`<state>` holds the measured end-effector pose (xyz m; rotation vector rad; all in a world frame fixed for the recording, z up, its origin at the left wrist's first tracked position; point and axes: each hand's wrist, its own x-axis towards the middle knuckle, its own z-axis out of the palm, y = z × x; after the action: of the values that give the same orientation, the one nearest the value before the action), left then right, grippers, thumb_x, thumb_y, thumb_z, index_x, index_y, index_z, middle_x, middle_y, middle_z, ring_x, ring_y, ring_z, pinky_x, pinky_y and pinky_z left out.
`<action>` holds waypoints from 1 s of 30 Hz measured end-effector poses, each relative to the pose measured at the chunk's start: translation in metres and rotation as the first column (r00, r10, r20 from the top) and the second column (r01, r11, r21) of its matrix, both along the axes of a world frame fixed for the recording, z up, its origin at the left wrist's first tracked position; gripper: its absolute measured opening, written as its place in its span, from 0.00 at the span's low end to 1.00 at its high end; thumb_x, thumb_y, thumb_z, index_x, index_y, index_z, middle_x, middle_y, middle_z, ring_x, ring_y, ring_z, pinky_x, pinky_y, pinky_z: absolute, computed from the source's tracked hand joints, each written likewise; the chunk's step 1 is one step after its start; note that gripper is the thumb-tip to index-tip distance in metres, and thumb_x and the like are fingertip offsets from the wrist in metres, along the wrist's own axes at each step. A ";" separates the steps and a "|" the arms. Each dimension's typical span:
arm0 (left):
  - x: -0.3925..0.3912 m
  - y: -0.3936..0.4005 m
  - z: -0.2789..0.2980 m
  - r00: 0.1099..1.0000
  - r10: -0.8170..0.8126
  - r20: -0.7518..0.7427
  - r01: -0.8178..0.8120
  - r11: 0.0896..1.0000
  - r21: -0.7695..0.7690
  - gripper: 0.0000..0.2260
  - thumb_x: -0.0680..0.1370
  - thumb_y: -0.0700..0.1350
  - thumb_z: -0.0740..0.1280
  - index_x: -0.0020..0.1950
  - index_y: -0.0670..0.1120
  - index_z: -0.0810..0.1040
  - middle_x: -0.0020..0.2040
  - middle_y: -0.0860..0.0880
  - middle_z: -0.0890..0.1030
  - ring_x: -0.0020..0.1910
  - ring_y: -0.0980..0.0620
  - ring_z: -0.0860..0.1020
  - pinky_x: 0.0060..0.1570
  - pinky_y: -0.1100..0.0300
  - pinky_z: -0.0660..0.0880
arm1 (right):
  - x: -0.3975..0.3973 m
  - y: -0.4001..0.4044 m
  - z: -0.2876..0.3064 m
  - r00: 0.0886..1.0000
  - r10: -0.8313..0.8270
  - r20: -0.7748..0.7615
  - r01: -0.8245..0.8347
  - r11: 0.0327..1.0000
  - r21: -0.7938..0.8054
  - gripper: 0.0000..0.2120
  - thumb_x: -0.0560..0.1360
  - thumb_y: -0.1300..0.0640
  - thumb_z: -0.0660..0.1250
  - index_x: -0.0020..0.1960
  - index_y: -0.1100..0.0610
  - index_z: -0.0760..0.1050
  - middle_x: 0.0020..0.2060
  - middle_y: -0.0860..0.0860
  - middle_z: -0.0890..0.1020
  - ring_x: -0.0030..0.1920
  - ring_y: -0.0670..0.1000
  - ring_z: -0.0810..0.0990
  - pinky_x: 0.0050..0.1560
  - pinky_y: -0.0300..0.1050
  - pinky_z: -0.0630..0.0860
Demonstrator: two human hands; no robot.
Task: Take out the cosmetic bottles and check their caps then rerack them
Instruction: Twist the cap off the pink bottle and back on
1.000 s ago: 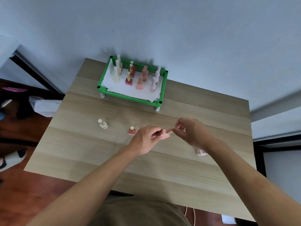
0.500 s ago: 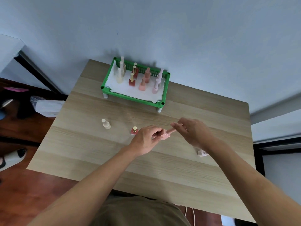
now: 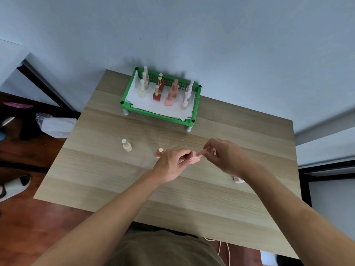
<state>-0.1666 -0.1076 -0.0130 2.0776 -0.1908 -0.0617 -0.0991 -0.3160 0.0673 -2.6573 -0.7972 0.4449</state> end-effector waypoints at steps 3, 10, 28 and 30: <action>-0.003 0.000 0.002 1.000 0.002 0.008 -0.002 1.000 0.012 0.08 0.76 0.37 0.72 0.55 0.43 0.82 0.49 0.52 0.81 0.46 0.58 0.79 0.49 0.71 0.75 | -0.001 0.003 -0.003 0.997 -0.073 0.017 0.073 0.996 -0.055 0.18 0.78 0.37 0.57 0.43 0.49 0.76 0.36 0.44 0.80 0.35 0.47 0.78 0.34 0.44 0.72; -0.003 0.002 0.004 1.000 -0.005 0.005 0.005 1.000 0.011 0.06 0.77 0.38 0.72 0.53 0.44 0.82 0.49 0.51 0.81 0.47 0.57 0.80 0.50 0.71 0.76 | 0.000 0.007 -0.007 0.988 -0.139 0.063 0.147 0.978 -0.145 0.32 0.76 0.28 0.45 0.35 0.51 0.74 0.26 0.46 0.73 0.27 0.45 0.71 0.29 0.43 0.64; 0.000 0.003 0.000 1.000 -0.020 0.005 0.020 0.999 0.049 0.07 0.77 0.40 0.72 0.55 0.44 0.82 0.49 0.51 0.81 0.46 0.55 0.80 0.49 0.69 0.77 | 0.002 0.006 -0.001 0.996 -0.085 0.000 0.084 0.985 -0.154 0.20 0.82 0.41 0.57 0.41 0.52 0.78 0.31 0.46 0.77 0.29 0.47 0.73 0.35 0.49 0.75; 0.001 0.002 0.001 0.999 -0.036 0.008 0.036 0.998 0.055 0.06 0.77 0.40 0.72 0.53 0.45 0.81 0.48 0.51 0.81 0.46 0.54 0.80 0.49 0.63 0.79 | 0.003 0.007 -0.003 0.993 -0.119 -0.013 0.114 0.973 -0.200 0.27 0.82 0.38 0.52 0.35 0.52 0.77 0.27 0.48 0.76 0.26 0.48 0.71 0.33 0.50 0.76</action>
<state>-0.1658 -0.1061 -0.0121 2.1294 -0.2347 -0.0801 -0.0962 -0.3091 0.0644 -2.8575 -0.6130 0.5523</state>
